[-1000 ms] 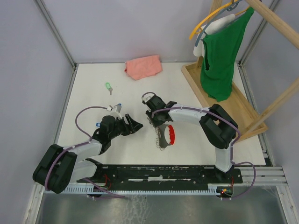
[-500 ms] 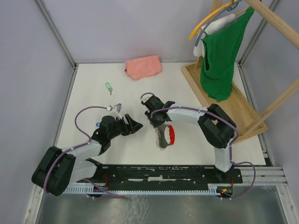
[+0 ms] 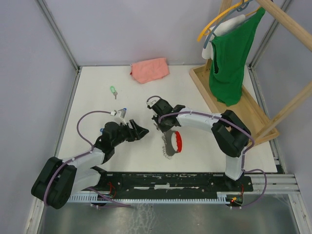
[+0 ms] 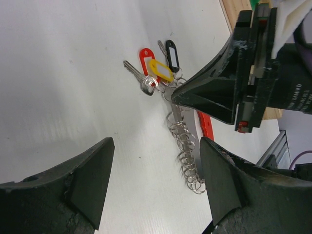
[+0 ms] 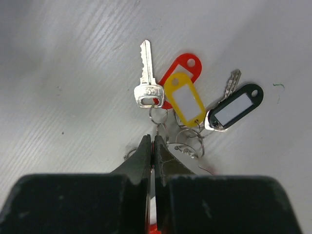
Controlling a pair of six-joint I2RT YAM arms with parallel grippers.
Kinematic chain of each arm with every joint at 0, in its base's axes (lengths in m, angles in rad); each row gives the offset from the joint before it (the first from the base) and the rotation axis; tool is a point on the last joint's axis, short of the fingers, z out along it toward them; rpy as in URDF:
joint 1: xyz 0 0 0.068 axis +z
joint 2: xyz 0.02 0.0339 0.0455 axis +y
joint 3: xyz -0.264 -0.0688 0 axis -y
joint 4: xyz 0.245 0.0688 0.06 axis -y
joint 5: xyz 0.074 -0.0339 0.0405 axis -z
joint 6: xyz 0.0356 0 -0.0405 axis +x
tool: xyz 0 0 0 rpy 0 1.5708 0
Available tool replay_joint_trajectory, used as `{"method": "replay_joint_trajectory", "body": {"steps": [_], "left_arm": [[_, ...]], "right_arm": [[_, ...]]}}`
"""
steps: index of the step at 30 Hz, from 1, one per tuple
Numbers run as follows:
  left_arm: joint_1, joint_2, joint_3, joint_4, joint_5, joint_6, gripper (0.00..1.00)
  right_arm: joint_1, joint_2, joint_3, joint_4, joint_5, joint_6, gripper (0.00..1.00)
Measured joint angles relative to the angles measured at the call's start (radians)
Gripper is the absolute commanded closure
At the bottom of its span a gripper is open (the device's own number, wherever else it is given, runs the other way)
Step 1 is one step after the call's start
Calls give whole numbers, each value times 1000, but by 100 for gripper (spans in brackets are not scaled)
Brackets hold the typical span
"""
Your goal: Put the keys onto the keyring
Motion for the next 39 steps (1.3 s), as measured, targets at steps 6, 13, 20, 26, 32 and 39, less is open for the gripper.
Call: {"method": "replay_joint_trajectory", "body": {"steps": [6, 13, 20, 26, 32, 39], "left_arm": [[0, -43, -40, 76, 25, 31, 20], [-1, -44, -89, 226, 77, 70, 21], [-33, 29, -88, 396, 146, 122, 21], [-100, 140, -64, 515, 192, 166, 22], [-162, 211, -10, 574, 212, 167, 22], [-203, 262, 27, 612, 211, 167, 26]], "right_arm": [[0, -143, -50, 30, -65, -40, 99], [0, -288, -177, 145, -155, -89, 99], [-12, -421, -315, 274, -212, -125, 99], [-27, -513, -386, 367, -217, -126, 99], [-32, -546, -430, 452, -217, -118, 99], [-33, -547, -462, 497, -217, -98, 99]]}}
